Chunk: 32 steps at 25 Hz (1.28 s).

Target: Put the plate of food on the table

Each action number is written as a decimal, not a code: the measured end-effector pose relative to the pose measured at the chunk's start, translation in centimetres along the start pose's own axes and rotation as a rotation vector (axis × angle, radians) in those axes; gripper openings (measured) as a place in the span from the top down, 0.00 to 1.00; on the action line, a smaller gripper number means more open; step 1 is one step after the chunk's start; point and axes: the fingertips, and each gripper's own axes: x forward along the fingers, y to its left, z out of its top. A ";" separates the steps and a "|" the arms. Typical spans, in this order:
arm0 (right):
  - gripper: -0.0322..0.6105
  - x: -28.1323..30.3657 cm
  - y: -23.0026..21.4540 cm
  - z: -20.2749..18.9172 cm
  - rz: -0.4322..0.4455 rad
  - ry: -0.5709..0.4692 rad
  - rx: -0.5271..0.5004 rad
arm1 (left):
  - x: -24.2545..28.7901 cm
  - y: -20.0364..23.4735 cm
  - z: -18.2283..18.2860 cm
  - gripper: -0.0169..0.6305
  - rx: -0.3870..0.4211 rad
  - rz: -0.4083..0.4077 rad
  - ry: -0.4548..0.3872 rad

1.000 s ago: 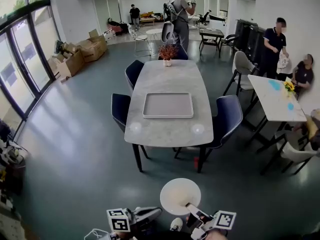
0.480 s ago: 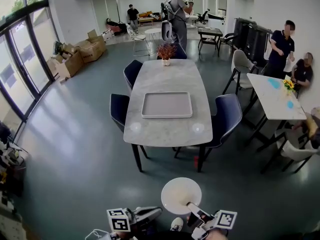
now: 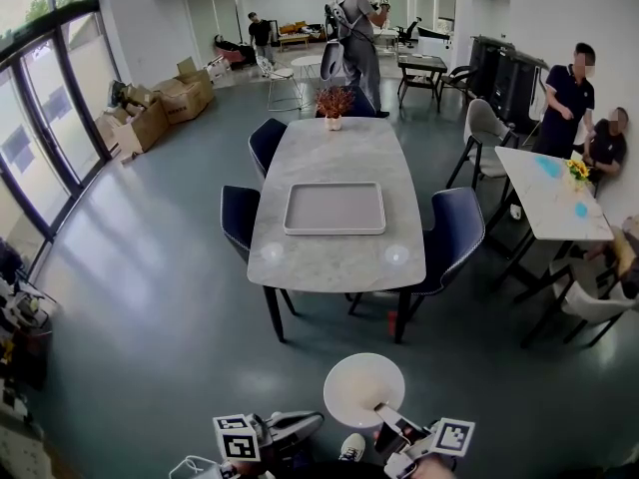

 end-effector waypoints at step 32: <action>0.91 4.0 -0.3 0.3 -0.043 -0.005 -0.006 | -2.6 2.8 3.0 0.96 -0.068 0.025 -0.038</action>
